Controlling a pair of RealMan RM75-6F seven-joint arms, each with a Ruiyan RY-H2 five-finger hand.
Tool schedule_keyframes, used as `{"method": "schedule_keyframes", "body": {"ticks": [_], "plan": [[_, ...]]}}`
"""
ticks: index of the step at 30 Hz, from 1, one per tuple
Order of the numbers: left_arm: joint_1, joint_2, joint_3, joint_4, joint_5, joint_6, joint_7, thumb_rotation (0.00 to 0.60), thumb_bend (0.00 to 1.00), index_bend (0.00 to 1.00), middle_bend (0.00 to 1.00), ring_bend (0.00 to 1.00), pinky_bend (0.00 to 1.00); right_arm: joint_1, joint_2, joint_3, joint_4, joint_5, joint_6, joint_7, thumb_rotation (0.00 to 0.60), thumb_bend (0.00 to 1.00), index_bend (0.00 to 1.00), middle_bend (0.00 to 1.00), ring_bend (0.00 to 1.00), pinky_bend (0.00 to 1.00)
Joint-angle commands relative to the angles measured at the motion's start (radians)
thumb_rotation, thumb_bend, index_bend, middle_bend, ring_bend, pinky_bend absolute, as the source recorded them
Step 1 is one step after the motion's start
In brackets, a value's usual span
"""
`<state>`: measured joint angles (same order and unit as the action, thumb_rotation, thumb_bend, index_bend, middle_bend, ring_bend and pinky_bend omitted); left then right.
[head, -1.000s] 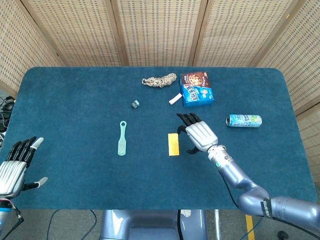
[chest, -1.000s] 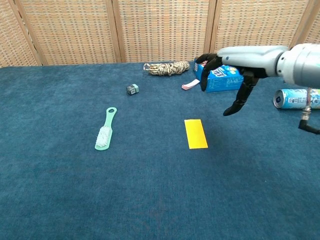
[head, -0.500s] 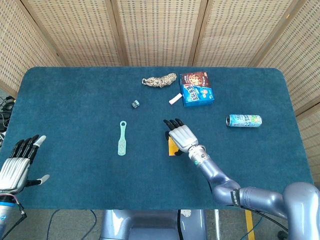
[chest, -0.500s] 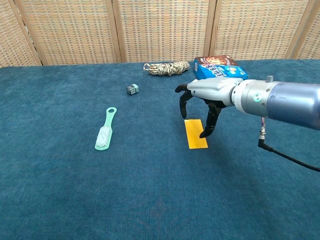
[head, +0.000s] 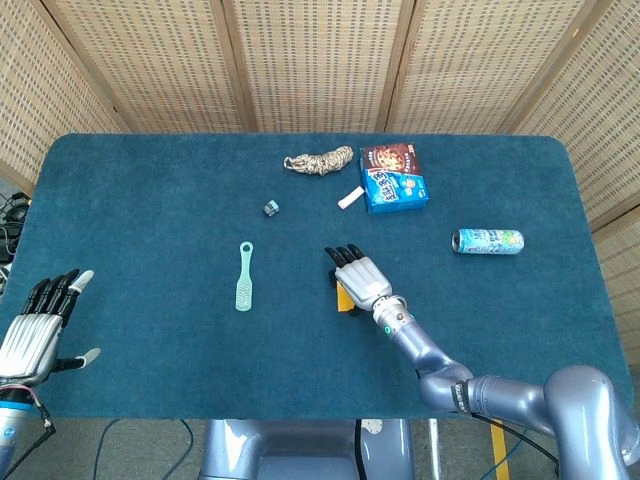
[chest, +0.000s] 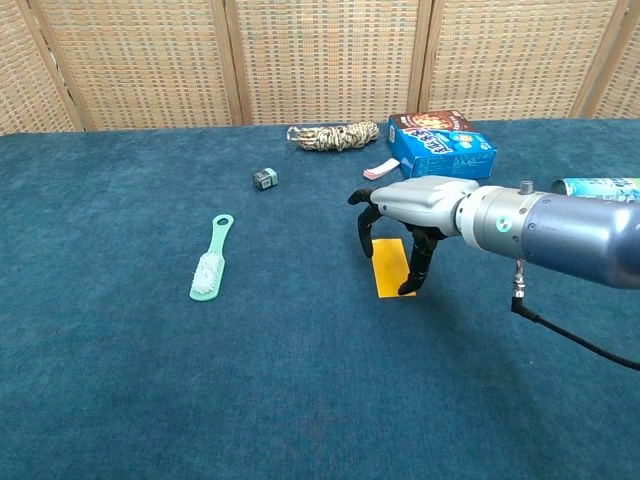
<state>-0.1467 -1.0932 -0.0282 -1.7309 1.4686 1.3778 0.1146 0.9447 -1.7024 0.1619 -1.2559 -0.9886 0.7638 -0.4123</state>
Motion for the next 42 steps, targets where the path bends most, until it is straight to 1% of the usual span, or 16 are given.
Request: {"method": "schedule_keyframes", "body": {"ticks": [1,14,18,22,27,31,34,38,42], "plan": [[0.001,0.001,0.0,0.0,0.001,0.003,-0.002,0.6,0.0,0.0,0.0,0.0,0.0,0.001,-0.015,-0.007,0.018,-0.011,0.005,-0.003,0.6,0.27,0.46,0.0,0.0,0.0],[0.001,0.007,0.002,0.001,0.002,0.006,-0.016,0.6,0.0,0.0,0.0,0.0,0.0,0.001,-0.054,-0.015,0.063,-0.016,0.004,-0.015,0.6,0.27,0.47,0.0,0.0,0.0],[0.002,0.007,0.005,0.001,0.006,0.009,-0.019,0.6,0.0,0.0,0.0,0.0,0.0,0.003,-0.07,-0.006,0.093,-0.014,0.017,-0.025,0.6,0.29,0.48,0.0,0.0,0.0],[0.003,0.008,0.005,0.001,0.007,0.012,-0.021,0.6,0.0,0.0,0.0,0.0,0.0,0.0,-0.07,0.01,0.099,-0.015,0.04,-0.026,0.6,0.33,0.49,0.0,0.0,0.0],[0.002,0.009,0.005,0.001,0.007,0.012,-0.024,0.6,0.0,0.0,0.0,0.0,0.0,-0.018,-0.037,0.023,0.047,-0.043,0.097,-0.021,0.6,0.34,0.49,0.0,0.0,0.0],[0.002,0.01,0.006,-0.001,0.011,0.015,-0.023,0.6,0.0,0.0,0.0,0.0,0.0,-0.048,0.014,-0.01,-0.053,-0.121,0.153,-0.025,0.6,0.34,0.46,0.0,0.0,0.0],[0.001,0.009,0.008,-0.001,0.011,0.012,-0.022,0.6,0.0,0.0,0.0,0.0,0.0,-0.065,0.035,-0.035,-0.1,-0.154,0.176,-0.045,0.6,0.34,0.46,0.0,0.0,0.0],[0.003,0.01,0.01,-0.005,0.019,0.018,-0.022,0.6,0.0,0.0,0.0,0.0,0.0,-0.071,0.028,-0.04,-0.102,-0.14,0.168,-0.065,0.6,0.34,0.46,0.0,0.0,0.0],[0.005,0.014,0.011,-0.006,0.022,0.023,-0.029,0.6,0.0,0.0,0.0,0.0,0.0,-0.07,0.0,-0.034,-0.075,-0.116,0.154,-0.078,0.6,0.34,0.46,0.0,0.0,0.0]]}}
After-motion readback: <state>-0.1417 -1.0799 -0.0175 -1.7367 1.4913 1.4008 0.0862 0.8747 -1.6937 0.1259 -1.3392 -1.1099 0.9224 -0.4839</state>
